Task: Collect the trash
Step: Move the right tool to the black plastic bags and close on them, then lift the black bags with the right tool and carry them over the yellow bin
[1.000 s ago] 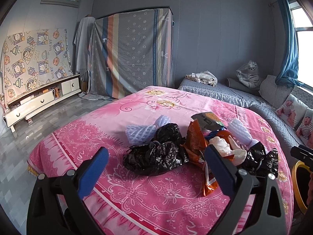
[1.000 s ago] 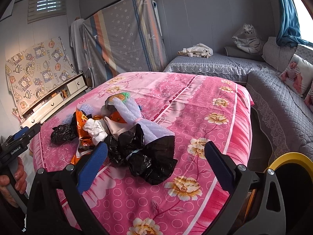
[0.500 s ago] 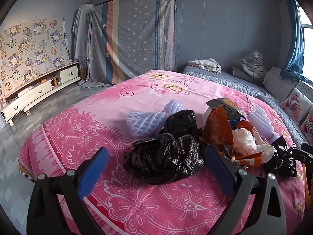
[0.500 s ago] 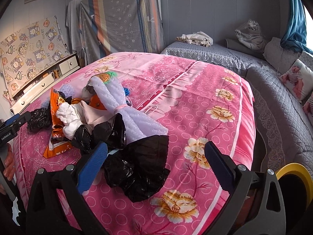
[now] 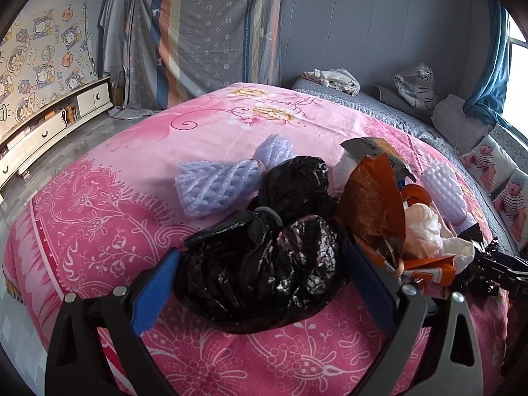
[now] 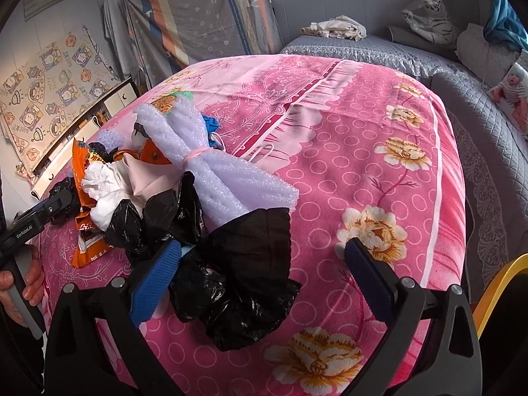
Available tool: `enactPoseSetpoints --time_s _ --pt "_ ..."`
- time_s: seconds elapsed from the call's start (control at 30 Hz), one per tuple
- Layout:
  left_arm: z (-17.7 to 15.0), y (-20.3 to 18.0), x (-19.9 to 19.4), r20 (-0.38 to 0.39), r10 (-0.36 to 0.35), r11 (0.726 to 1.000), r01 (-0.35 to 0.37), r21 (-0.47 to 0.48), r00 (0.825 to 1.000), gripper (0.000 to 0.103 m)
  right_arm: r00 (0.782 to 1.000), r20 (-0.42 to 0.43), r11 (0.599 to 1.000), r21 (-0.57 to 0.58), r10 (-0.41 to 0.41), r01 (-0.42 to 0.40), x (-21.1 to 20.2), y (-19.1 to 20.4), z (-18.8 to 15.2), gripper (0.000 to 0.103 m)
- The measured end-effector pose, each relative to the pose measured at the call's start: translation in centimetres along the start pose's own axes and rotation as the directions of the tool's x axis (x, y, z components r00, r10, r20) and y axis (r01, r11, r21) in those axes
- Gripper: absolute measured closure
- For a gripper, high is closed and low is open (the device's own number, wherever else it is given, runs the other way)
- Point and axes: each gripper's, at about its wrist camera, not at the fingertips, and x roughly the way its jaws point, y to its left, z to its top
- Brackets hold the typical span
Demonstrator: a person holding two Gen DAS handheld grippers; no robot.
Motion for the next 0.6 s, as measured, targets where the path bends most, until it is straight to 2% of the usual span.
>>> enactPoseSetpoints --time_s 0.07,0.17,0.2,0.23,0.33,0.4,0.53,0.6 --pt "0.0 0.0 0.4 -0.012 -0.011 1.0 0.011 -0.001 1.0 0.011 1.0 -0.008 1.0 -0.004 0.025 -0.025 0.1 0.2 0.0 0.008" --pt "0.0 -0.4 0.7 -0.02 -0.018 1.0 0.018 0.013 1.0 0.022 1.0 -0.016 1.0 -0.024 0.018 -0.019 0.4 0.9 -0.1 0.009" --pt "-0.1 -0.6 0.7 -0.019 -0.02 1.0 0.02 0.02 1.0 0.028 1.0 -0.017 0.999 -0.026 0.022 -0.023 0.4 1.0 -0.1 0.013" --pt "-0.1 -0.7 0.7 -0.019 -0.017 0.999 0.017 0.026 1.0 0.033 1.0 -0.014 0.999 -0.023 0.027 -0.027 0.4 1.1 -0.1 0.026" --pt "-0.2 -0.7 0.6 -0.018 -0.017 1.0 0.017 0.022 1.0 0.048 0.998 -0.03 0.998 -0.012 0.055 -0.055 0.2 1.4 -0.1 0.044" --pt "-0.5 -0.5 0.4 -0.021 -0.01 1.0 0.01 0.011 1.0 0.056 0.997 -0.043 0.997 -0.03 0.064 -0.065 0.1 1.9 -0.3 0.05" --pt "-1.0 -0.4 -0.2 -0.015 -0.003 1.0 0.003 0.003 1.0 0.073 0.994 -0.055 0.995 -0.032 0.092 -0.094 -0.7 2.3 -0.9 0.073" --pt "-1.1 -0.2 -0.7 -0.004 -0.007 1.0 0.006 -0.008 1.0 0.08 0.992 -0.06 0.993 -0.031 0.112 -0.114 -1.1 2.4 -1.0 0.079"
